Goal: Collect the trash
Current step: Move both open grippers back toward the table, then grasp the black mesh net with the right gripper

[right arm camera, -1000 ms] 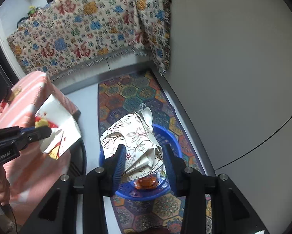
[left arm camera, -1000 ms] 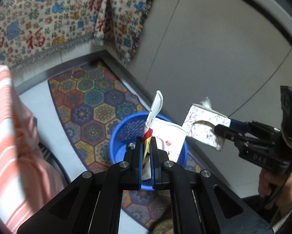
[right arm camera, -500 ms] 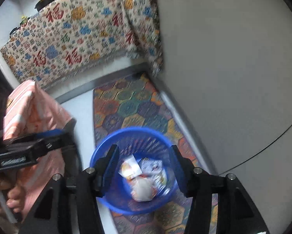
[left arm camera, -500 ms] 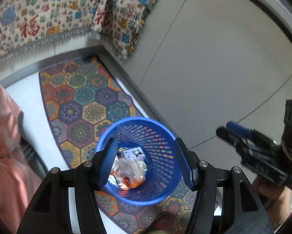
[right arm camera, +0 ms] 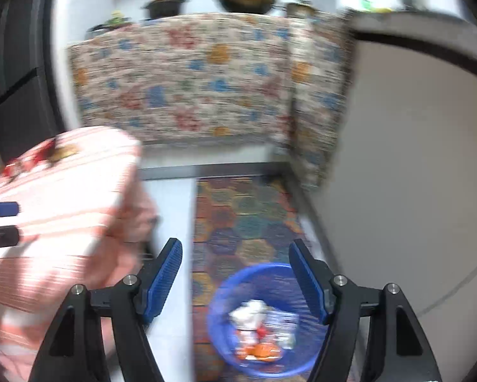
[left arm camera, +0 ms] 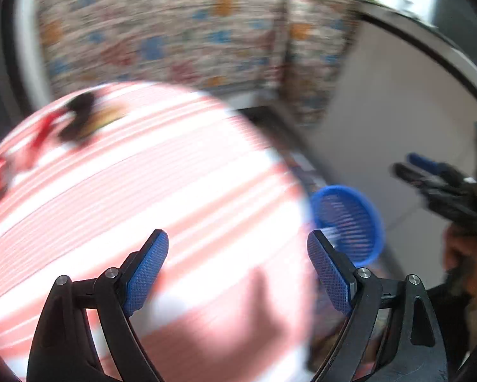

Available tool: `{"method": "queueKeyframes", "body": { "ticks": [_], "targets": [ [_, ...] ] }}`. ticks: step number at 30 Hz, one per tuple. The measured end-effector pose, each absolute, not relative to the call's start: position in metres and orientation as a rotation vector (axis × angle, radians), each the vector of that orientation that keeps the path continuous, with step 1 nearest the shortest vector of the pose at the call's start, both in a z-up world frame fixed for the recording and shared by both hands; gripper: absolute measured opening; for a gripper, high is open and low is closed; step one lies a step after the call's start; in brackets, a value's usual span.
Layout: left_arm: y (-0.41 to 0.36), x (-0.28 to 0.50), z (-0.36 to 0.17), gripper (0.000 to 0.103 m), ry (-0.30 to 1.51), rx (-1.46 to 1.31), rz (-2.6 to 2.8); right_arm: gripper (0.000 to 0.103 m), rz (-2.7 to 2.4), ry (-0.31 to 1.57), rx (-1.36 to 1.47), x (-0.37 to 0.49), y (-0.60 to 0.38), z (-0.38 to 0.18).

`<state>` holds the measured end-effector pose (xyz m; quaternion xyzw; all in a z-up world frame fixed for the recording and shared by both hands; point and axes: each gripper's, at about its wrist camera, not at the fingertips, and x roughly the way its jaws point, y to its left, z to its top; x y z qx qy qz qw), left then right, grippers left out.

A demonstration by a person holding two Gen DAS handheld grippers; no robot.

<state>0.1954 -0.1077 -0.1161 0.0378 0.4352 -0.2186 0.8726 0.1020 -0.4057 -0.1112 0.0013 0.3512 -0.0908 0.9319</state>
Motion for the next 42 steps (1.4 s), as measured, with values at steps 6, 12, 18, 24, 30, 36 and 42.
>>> {"method": "queueKeyframes", "body": {
  "ticks": [6, 12, 18, 24, 30, 36, 42],
  "targets": [
    [0.012, 0.216, -0.144, 0.090, 0.916, 0.103, -0.190, 0.071, 0.067, 0.793, -0.046, 0.147, -0.265, -0.113],
    [0.086, 0.247, -0.170, 0.090, 0.947, 0.075, -0.071, 0.071, 0.202, 0.906, -0.097, 0.200, -0.158, -0.145],
    [0.121, 0.259, -0.177, 0.095, 0.932, 0.031, -0.042, 0.071, 0.206, 0.913, -0.061, 0.246, -0.129, -0.158],
    [0.122, 0.260, -0.180, 0.102, 0.938, 0.018, -0.034, 0.071, 0.186, 0.867, 0.057, 0.330, -0.112, -0.142],
    [0.121, 0.259, -0.181, 0.102, 0.940, 0.010, -0.039, 0.025, 0.141, 0.862, 0.199, 0.392, -0.121, -0.155],
    [0.121, 0.257, -0.180, 0.102, 0.938, 0.009, -0.037, 0.011, 0.175, 0.879, 0.164, 0.366, -0.120, -0.159],
    [0.123, 0.256, -0.179, 0.103, 0.936, 0.003, -0.055, 0.041, 0.178, 0.956, 0.004, 0.275, -0.110, -0.164]
  ]
}}
